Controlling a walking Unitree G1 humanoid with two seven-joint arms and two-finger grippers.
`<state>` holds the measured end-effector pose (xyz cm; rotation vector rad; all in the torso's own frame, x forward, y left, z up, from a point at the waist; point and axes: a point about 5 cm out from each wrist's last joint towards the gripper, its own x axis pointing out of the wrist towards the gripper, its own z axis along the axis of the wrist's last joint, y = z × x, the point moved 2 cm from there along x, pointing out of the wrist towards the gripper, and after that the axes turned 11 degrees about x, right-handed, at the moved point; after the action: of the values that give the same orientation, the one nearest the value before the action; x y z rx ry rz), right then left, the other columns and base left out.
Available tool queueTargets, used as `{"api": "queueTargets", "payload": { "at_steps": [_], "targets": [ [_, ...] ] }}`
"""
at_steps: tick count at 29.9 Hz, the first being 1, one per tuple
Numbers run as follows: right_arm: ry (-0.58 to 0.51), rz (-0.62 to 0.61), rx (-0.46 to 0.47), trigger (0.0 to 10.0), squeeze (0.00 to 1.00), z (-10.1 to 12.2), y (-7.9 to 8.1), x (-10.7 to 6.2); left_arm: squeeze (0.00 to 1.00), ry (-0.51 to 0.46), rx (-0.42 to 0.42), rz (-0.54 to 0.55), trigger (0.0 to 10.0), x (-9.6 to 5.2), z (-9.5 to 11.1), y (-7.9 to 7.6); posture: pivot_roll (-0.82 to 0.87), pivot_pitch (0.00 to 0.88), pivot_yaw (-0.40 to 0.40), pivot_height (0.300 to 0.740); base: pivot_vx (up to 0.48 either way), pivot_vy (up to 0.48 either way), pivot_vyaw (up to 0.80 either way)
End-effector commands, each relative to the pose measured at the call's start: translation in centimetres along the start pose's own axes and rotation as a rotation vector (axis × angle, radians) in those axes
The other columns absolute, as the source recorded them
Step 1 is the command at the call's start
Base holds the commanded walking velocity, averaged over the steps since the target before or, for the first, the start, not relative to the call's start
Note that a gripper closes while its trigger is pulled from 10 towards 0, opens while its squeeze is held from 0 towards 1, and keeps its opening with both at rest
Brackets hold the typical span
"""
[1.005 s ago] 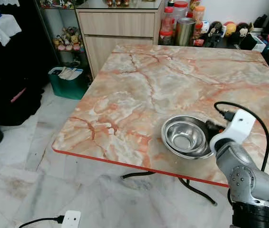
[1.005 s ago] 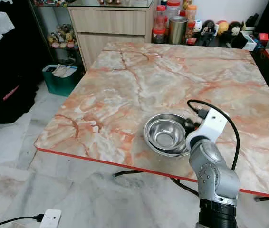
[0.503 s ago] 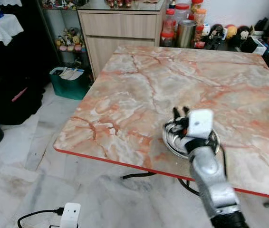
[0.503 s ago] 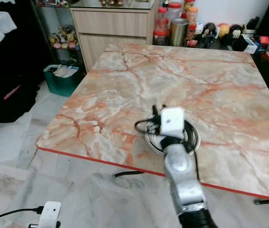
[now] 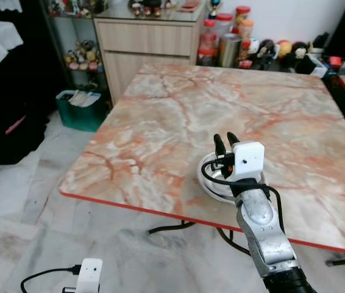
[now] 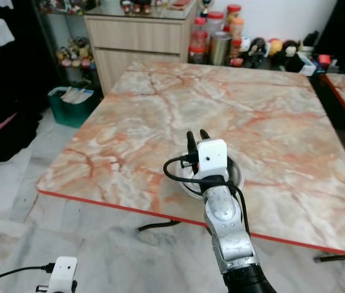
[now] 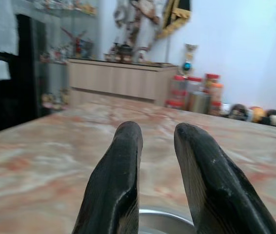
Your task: Setting the table
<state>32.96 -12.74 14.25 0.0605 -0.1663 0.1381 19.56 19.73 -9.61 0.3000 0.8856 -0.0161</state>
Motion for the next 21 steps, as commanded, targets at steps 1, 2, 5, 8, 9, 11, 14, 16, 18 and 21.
{"api": "queueTargets", "payload": {
  "at_steps": [1,2,5,8,9,11,14,16,18,21],
  "targets": [
    [-0.023,0.001,0.010,10.0,0.00,0.37,0.22,0.30,0.00,0.009,-0.014,0.014,10.0,-0.05,-0.31,0.52,-0.12,0.003,-0.009,0.740,0.000,-0.337,0.00],
    [-0.024,-0.002,0.011,10.0,0.00,0.29,0.17,0.33,0.00,0.006,-0.016,0.015,10.0,-0.03,-0.23,0.54,-0.12,0.007,-0.008,0.740,0.000,-0.349,0.00],
    [-0.023,-0.018,0.019,10.0,0.00,0.10,0.02,0.25,0.00,0.003,-0.026,0.018,10.0,-0.01,-0.14,0.60,-0.11,0.012,-0.007,0.740,0.000,-0.350,0.00],
    [-0.020,-0.024,0.020,10.0,0.00,0.00,-0.02,0.22,0.00,0.001,-0.030,0.021,10.0,0.00,-0.09,0.68,-0.12,0.017,-0.004,0.740,0.000,-0.350,0.00],
    [-0.023,-0.026,0.033,10.0,0.00,-0.01,-0.06,0.20,0.00,0.001,-0.031,0.022,10.0,0.00,-0.09,0.71,-0.12,0.020,-0.004,0.740,0.000,-0.356,-0.77],
    [-0.025,-0.030,0.035,10.0,0.00,-0.06,-0.14,0.17,0.00,0.001,-0.032,0.022,10.0,-0.01,-0.11,0.73,-0.12,0.024,-0.001,0.740,0.000,-0.354,-0.59],
    [-0.029,-0.032,0.026,10.0,0.00,-0.11,-0.19,0.12,0.00,0.002,-0.032,0.021,10.0,-0.02,-0.17,0.73,-0.12,0.026,0.002,0.740,0.000,-0.350,-0.13],
    [-0.031,-0.035,0.031,10.0,0.00,-0.13,-0.17,0.10,0.00,0.002,-0.029,0.019,10.0,-0.03,-0.21,0.73,-0.12,0.028,0.005,0.740,0.000,-0.352,0.00],
    [-0.029,-0.035,0.034,10.0,0.00,-0.21,-0.13,0.06,0.00,0.002,-0.029,0.019,10.0,-0.03,-0.21,0.75,-0.12,0.030,0.005,0.740,0.000,-0.349,0.00],
    [-0.025,-0.036,0.034,10.0,0.00,-0.38,-0.12,-0.01,0.00,0.002,-0.027,0.018,10.0,-0.03,-0.20,0.73,-0.12,0.030,0.005,0.740,0.000,-0.350,0.00]
  ]
}}
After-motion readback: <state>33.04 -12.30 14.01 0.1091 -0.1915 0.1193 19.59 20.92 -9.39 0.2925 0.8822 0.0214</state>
